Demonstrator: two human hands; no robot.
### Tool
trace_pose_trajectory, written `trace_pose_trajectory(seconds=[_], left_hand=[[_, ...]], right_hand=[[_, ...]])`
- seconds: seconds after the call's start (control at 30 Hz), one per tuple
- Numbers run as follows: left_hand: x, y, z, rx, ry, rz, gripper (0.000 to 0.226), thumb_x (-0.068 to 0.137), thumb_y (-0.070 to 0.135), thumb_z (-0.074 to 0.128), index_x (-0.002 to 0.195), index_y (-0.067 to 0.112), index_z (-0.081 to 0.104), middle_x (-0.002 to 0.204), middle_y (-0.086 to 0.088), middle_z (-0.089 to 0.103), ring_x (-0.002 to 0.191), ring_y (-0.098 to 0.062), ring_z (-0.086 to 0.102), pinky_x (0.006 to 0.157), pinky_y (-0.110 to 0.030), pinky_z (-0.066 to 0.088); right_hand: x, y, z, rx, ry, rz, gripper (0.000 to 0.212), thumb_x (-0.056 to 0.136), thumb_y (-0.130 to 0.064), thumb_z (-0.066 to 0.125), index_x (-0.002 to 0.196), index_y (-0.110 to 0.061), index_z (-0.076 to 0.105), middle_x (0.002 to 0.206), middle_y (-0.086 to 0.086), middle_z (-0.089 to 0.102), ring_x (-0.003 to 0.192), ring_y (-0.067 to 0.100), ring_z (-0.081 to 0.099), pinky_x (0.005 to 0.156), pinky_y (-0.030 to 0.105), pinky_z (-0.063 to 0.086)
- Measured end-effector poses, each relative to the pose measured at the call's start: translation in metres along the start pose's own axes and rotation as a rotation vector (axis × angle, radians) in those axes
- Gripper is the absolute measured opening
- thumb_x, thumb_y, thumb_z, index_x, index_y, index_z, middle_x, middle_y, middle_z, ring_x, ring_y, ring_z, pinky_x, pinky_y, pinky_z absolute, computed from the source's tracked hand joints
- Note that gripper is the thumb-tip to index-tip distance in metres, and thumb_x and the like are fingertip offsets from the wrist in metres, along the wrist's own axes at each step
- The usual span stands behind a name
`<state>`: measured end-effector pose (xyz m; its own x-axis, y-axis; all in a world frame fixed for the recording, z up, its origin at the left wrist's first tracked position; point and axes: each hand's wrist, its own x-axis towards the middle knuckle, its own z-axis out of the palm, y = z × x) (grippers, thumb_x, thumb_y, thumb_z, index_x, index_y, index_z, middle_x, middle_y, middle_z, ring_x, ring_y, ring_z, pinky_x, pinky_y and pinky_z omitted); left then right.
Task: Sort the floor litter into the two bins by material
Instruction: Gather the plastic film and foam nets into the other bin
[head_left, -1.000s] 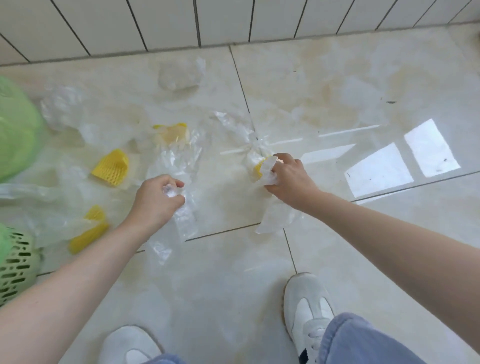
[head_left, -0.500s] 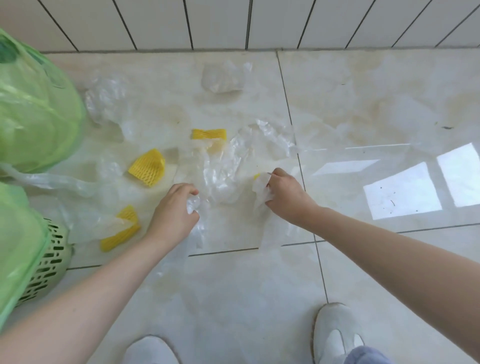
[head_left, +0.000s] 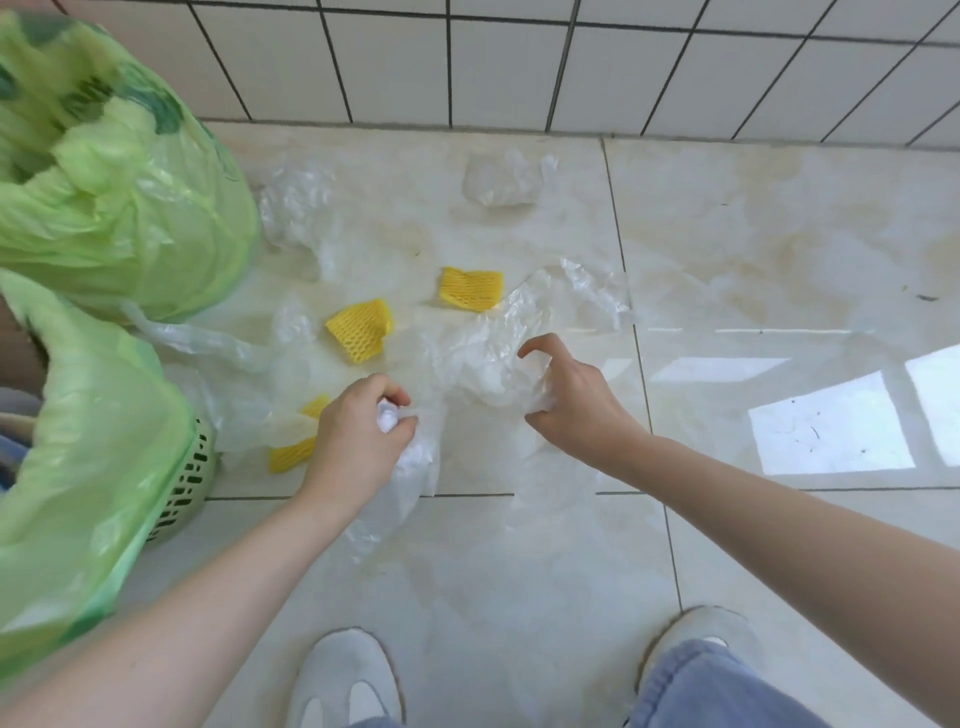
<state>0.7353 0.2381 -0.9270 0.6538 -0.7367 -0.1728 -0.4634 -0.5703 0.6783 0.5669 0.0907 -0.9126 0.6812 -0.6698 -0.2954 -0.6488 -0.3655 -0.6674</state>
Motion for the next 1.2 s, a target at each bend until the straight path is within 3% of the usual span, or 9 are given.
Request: trace_pose_trajectory(seconds=[0.2,0.37,0.47,0.53,0.63,0.8,0.93,1.03,1.2], left_hand=[[-0.024,0.002,-0.053,-0.038,0.111,0.034,0.019,0.08,0.01,0.071,0.1,0.011,0.07,0.091,0.005,0.06,0.087,-0.013,0.056,0.072,-0.013,0.032],[-0.038,0.003,-0.089,-0.098,0.167,0.029,0.005,0.079,0.015,0.074,0.08,0.01,0.073,0.084,-0.005,0.065,0.078,-0.016,0.06,0.067,-0.01,0.037],[-0.047,0.013,-0.109,-0.136,0.163,0.072,0.008,0.078,0.019,0.075,0.078,0.01,0.074,0.08,-0.002,0.063,0.075,-0.01,0.057,0.067,-0.01,0.038],[-0.052,0.02,-0.125,-0.174,0.16,0.097,0.011,0.077,0.022,0.076,0.076,0.011,0.073,0.077,0.0,0.061,0.075,-0.013,0.057,0.065,-0.014,0.038],[-0.054,0.024,-0.15,-0.189,0.215,0.139,0.014,0.076,0.025,0.077,0.074,0.012,0.071,0.075,0.005,0.061,0.075,-0.011,0.057,0.064,-0.011,0.037],[-0.048,0.025,-0.186,-0.219,0.307,0.097,0.013,0.077,0.029,0.076,0.08,0.016,0.073,0.079,0.006,0.063,0.077,-0.006,0.057,0.067,-0.008,0.037],[-0.032,0.032,-0.219,-0.234,0.392,0.108,0.007,0.078,0.027,0.075,0.08,0.021,0.072,0.077,0.012,0.065,0.069,0.004,0.055,0.063,-0.006,0.039],[-0.01,0.04,-0.243,-0.307,0.43,0.121,0.009,0.081,0.027,0.072,0.075,0.021,0.069,0.065,0.012,0.061,0.056,0.002,0.05,0.055,-0.011,0.04],[0.056,0.04,-0.277,-0.427,0.447,0.083,0.017,0.077,0.022,0.072,0.075,0.008,0.064,0.068,-0.002,0.056,0.061,-0.012,0.05,0.058,-0.022,0.039]], right_hand=[[0.002,-0.051,0.012,0.036,-0.037,-0.073,0.06,0.075,0.001,0.058,0.128,-0.023,0.041,0.069,-0.011,0.047,0.064,0.004,0.048,0.052,0.011,0.036],[-0.001,-0.095,0.012,0.051,-0.058,-0.195,0.075,0.072,0.006,0.06,0.135,-0.029,0.038,0.056,-0.008,0.04,0.055,-0.001,0.05,0.051,0.011,0.039],[-0.001,-0.12,0.01,0.056,-0.099,-0.27,0.086,0.072,0.001,0.064,0.138,-0.042,0.03,0.065,0.004,0.055,0.058,0.007,0.054,0.054,0.016,0.045],[0.003,-0.138,0.012,0.082,-0.123,-0.316,0.076,0.074,-0.003,0.068,0.132,-0.043,0.04,0.081,0.005,0.063,0.065,0.009,0.058,0.064,0.026,0.051],[0.008,-0.16,0.014,0.11,-0.107,-0.359,0.034,0.078,-0.01,0.069,0.108,-0.025,0.062,0.087,-0.009,0.066,0.074,0.001,0.061,0.067,0.024,0.048],[0.012,-0.188,0.008,0.173,-0.044,-0.34,0.006,0.08,-0.015,0.064,0.085,-0.014,0.061,0.082,0.006,0.064,0.07,0.017,0.055,0.063,0.026,0.046],[0.03,-0.217,0.0,0.277,-0.012,-0.357,0.023,0.082,-0.015,0.061,0.065,-0.022,0.048,0.055,-0.011,0.043,0.054,0.009,0.039,0.053,0.026,0.036],[0.047,-0.248,-0.006,0.349,-0.028,-0.379,0.031,0.083,-0.02,0.066,0.06,-0.027,0.047,0.046,-0.018,0.046,0.045,-0.001,0.041,0.046,0.015,0.036],[0.093,-0.292,-0.006,0.533,-0.142,-0.287,0.013,0.078,-0.032,0.072,0.083,-0.021,0.066,0.073,-0.004,0.066,0.067,0.011,0.064,0.06,0.028,0.052]])
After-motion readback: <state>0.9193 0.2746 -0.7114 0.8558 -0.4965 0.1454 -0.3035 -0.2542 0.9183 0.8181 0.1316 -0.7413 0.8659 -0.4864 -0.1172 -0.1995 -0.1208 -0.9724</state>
